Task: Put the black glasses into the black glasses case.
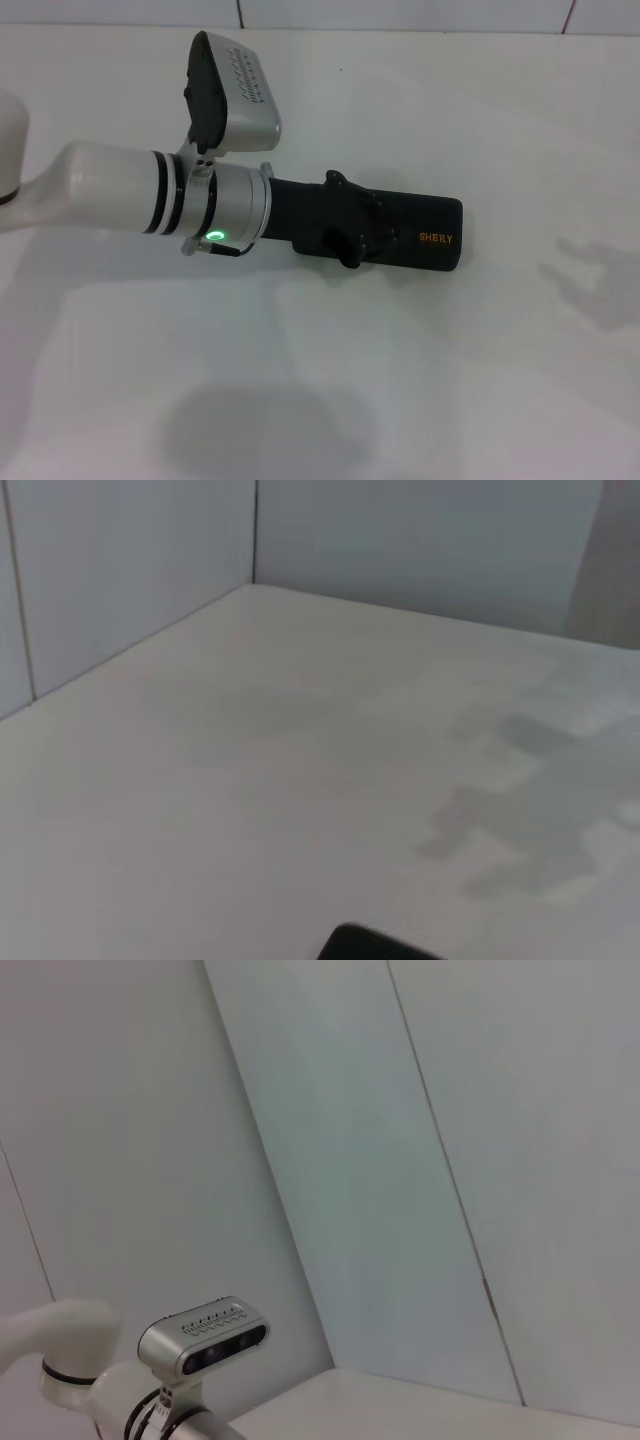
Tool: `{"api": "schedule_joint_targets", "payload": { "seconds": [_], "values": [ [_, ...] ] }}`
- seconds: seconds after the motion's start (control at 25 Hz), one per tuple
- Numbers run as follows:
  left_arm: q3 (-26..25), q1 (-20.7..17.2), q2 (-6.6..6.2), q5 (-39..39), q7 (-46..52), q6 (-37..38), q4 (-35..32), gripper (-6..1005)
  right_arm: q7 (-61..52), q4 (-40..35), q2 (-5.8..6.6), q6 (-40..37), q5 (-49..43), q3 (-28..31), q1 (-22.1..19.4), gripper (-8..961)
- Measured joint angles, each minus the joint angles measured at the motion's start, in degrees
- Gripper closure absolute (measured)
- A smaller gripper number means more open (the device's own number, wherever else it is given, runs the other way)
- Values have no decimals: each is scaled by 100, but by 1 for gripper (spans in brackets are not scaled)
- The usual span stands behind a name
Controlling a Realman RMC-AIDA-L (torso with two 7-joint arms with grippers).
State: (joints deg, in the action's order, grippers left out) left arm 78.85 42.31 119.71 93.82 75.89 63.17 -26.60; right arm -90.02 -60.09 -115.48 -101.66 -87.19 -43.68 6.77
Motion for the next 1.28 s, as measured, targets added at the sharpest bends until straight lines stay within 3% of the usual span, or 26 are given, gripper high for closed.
{"api": "schedule_joint_targets", "payload": {
  "seconds": [0.12,0.16,0.4,0.48,0.56,0.68,0.92,1.12,1.28],
  "values": [
    [-9,-105,1,-54,-73,155,-192,702,13,1,0,-79,-18,10,0,463],
    [-20,-322,6,-242,-114,471,-615,697,20,0,2,-119,-38,19,1,461],
    [-311,-1000,-61,-1132,-174,1932,-1624,664,291,-3,15,-584,-170,8,73,447],
    [-504,-1160,-80,-1301,-281,2353,-1750,653,482,-5,16,-835,-172,-67,162,442],
    [-1189,-1460,-91,-1575,-744,3706,-1790,642,679,-5,11,-1019,-151,-173,236,437],
    [-1532,-1635,-173,-1590,-653,4368,-1801,625,1006,39,-1,-1101,102,-643,349,430],
    [-1638,-1836,-475,-1611,-268,4905,-1782,388,1378,513,-41,-846,458,-1532,1014,225],
    [-1646,-2016,-522,-1526,-288,4933,-1785,391,1500,948,-45,-667,427,-1891,1667,152],
    [-1648,-2189,-546,-1468,-340,4934,-1769,393,1556,1030,-58,-390,475,-2097,1835,93]
  ]
}}
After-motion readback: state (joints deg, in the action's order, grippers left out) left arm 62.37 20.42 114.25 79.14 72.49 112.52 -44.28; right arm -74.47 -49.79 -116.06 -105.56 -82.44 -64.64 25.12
